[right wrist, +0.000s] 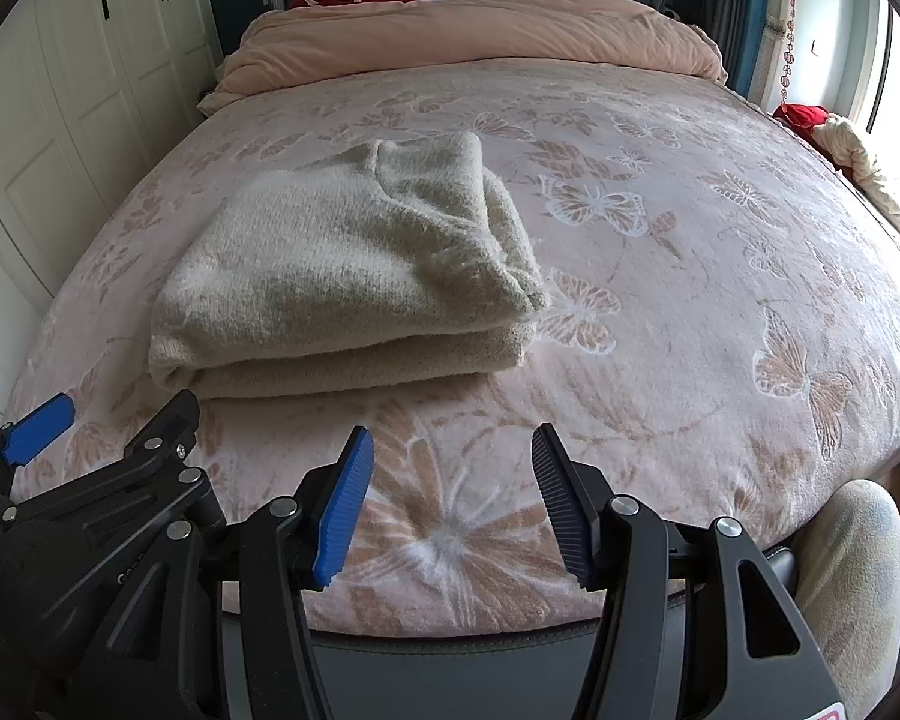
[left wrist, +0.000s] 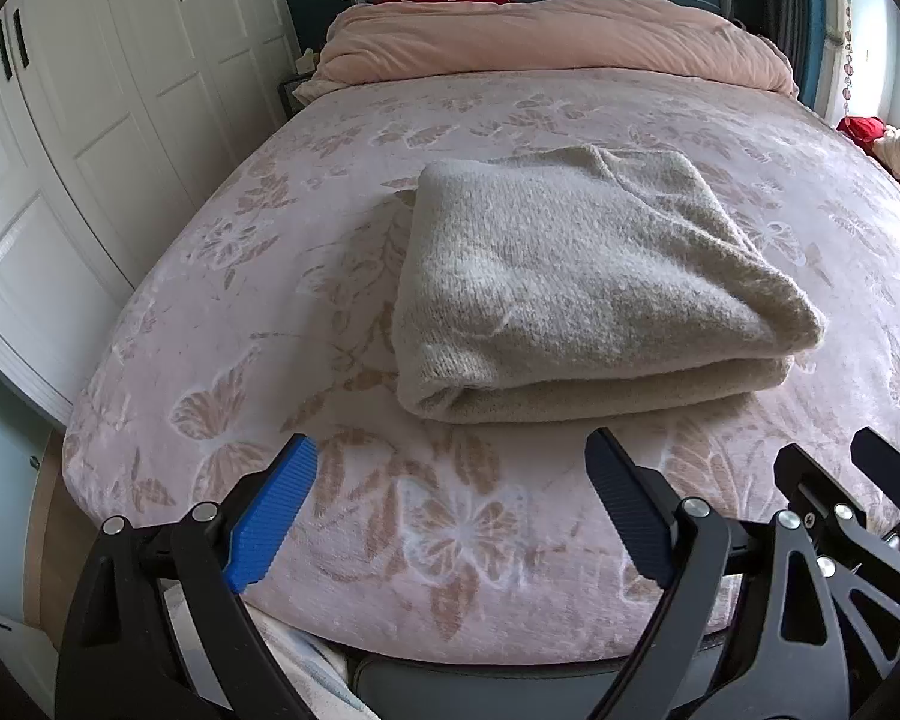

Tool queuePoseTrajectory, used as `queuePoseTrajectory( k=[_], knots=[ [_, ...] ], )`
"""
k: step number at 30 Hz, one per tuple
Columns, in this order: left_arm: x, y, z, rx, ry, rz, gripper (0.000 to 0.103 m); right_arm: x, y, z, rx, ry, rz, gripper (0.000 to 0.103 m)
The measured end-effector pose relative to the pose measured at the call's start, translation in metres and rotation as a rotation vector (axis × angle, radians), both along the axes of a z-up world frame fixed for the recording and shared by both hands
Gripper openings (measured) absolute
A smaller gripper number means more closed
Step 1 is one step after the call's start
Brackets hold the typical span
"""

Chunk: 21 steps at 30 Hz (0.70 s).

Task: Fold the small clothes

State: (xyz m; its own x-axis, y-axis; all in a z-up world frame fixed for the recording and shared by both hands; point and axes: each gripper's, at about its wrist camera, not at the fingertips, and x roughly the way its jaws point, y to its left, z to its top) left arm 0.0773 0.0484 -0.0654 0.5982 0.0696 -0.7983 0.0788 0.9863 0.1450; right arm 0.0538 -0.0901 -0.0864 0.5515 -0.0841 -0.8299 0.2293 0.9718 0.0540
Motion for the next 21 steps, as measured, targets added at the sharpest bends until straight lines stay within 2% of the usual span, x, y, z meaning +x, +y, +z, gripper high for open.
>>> queuePoseTrajectory(
  k=[21],
  knots=[
    [-0.0037,-0.0018,-0.0027,-0.013,0.008,0.016,0.086,-0.0031,0.0008,-0.0020,-0.005,0.004,-0.017,0.055]
  ],
)
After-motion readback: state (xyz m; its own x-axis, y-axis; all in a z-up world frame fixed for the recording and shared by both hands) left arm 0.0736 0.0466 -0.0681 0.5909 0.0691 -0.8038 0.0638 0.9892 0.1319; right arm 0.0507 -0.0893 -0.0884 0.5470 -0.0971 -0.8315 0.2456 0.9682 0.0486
